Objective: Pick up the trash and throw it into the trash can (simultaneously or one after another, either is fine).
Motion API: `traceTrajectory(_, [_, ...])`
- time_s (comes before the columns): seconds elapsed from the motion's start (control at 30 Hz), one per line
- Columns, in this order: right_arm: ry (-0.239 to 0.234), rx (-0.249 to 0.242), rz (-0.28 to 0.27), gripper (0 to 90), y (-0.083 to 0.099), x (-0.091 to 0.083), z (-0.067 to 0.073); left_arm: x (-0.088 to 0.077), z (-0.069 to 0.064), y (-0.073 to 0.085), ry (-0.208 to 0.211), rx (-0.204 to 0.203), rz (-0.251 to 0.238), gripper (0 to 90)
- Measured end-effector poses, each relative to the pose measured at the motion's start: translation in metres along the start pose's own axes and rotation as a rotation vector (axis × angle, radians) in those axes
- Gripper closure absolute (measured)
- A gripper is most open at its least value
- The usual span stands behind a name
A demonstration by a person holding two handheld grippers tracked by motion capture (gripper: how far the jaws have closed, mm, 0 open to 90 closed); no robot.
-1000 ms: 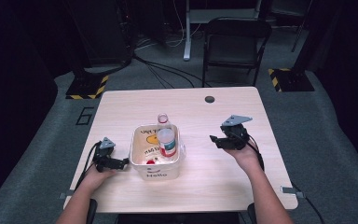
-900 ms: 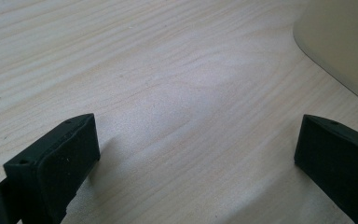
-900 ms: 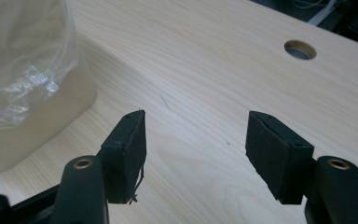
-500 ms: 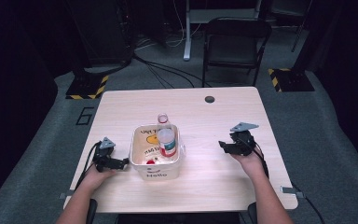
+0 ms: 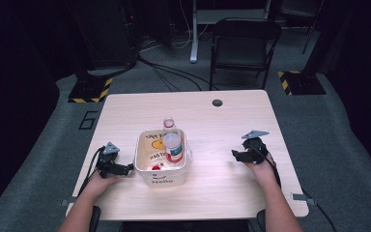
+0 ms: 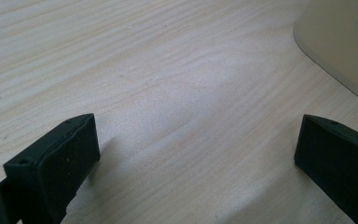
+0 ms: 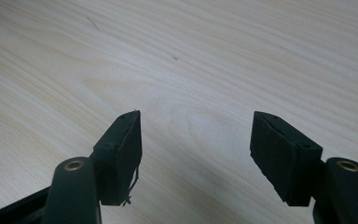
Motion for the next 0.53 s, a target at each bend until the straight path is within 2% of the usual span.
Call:
traceTrajectory(0.17, [-0.008,0.025,-0.001,32.1,0.003,0.003,-0.002,0.000,0.000,0.000,-0.002,0.000,0.001,0.0])
traceTrajectory(0.33, [0.018,0.019,0.007,30.0,0.006,0.007,-0.007,0.000,0.000,0.000,-0.002,0.002,0.001,0.0])
traceTrajectory(0.53, [0.023,0.042,0.009,27.3,0.010,0.009,-0.016,0.000,0.000,0.000,-0.002,0.001,0.000,0.0])
Point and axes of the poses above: each handheld gripper's, and its own axes: x roughly forward along the jaws, y roughly out of its underside, z roughly to its left, the point moved 7 cm from there along x, roughly forward along the jaws, and after that the axes turned 13 degrees about -y, right-handed, at the moved point
